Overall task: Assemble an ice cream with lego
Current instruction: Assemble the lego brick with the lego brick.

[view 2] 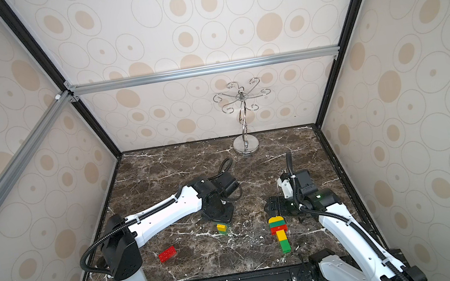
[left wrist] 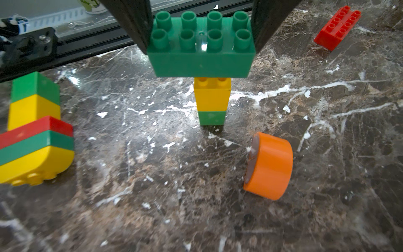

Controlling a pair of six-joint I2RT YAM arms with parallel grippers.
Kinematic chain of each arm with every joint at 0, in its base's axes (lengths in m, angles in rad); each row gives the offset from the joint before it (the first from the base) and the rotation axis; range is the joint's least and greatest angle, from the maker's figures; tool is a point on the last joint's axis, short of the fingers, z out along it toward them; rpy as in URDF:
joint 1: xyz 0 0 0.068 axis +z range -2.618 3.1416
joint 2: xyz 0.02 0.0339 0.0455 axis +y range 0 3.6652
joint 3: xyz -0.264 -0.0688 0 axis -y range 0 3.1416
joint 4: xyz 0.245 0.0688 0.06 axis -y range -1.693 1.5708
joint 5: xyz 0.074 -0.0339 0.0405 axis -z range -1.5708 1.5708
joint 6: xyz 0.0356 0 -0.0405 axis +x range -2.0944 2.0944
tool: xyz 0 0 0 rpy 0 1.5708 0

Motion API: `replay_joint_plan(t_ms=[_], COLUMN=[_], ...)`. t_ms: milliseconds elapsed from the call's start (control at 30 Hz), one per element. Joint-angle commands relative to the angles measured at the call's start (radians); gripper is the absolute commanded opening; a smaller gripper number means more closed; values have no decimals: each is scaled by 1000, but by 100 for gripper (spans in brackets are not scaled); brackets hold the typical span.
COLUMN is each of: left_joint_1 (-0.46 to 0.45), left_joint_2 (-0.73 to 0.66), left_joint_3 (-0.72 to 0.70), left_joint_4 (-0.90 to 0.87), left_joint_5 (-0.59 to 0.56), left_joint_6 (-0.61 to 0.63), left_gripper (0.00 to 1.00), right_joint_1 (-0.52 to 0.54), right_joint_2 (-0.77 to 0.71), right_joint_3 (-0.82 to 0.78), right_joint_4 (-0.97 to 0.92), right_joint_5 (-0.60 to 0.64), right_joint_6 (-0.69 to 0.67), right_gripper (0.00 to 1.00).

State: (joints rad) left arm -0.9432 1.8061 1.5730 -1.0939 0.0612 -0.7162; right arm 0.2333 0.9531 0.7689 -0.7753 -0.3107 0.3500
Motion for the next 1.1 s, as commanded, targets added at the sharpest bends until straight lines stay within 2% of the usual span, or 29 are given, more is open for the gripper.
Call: replay_joint_plan(t_ms=[0,467,1067], left_joint_1=[-2,-2,-1], left_joint_2=[15,-11,-9], left_joint_3=[52,-43,-81], left_joint_4=[-53,-10,12], left_joint_5=[-11,1,4], left_joint_6=[21,14,20], left_gripper=[26,26,26], right_joint_1=[-9,-8,-8], right_joint_2=[9,10,12], right_joint_3=[-3,-2,0], right_joint_4=[-15,-16,-19], right_joint_5=[7,5,6], right_joint_6=[-9,-11,-11], right_gripper=[98,99,98])
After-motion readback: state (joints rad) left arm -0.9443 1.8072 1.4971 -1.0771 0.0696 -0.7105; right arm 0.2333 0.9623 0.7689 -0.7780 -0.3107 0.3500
